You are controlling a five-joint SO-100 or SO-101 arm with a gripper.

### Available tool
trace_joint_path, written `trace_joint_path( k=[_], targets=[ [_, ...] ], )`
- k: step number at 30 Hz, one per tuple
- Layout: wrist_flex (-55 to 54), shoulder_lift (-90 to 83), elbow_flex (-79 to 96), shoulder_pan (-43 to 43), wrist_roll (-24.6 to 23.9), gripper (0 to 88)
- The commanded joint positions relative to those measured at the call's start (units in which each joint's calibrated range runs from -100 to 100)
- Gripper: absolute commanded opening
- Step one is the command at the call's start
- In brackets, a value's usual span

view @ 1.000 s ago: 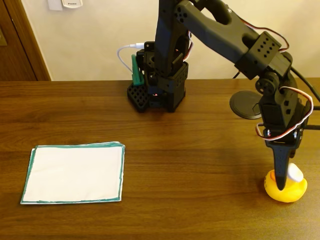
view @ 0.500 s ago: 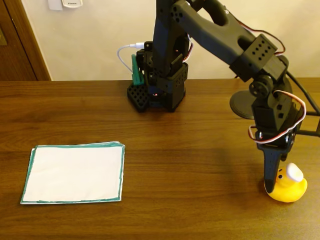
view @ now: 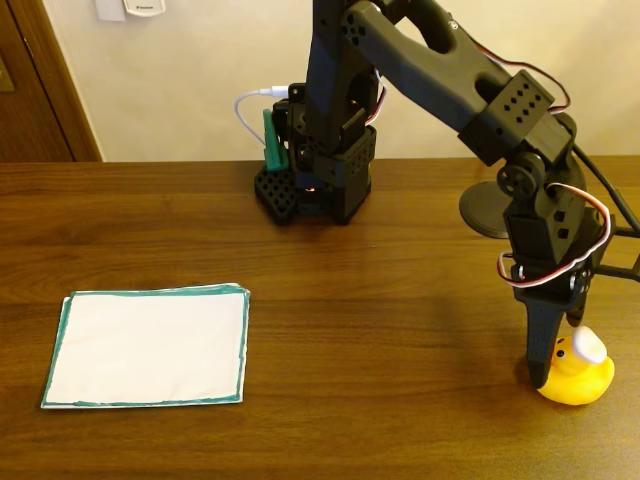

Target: Grab the yellow duck toy and put inside the green color rectangle box on the table

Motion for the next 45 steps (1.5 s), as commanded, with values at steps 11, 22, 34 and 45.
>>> trace_joint_path(
  k=[11,22,34,45],
  targets=[
    [-1.2,0.0,-1.6,0.0,-0.7,27.6],
    [-1.6,1.8,-4.5,1.4,-0.3,11.7],
    [7.6,-3.2,-4.5,3.7,0.0,0.1],
    [34.1,-24.1,-2.9,29.2,10.6,0.2]
  ],
)
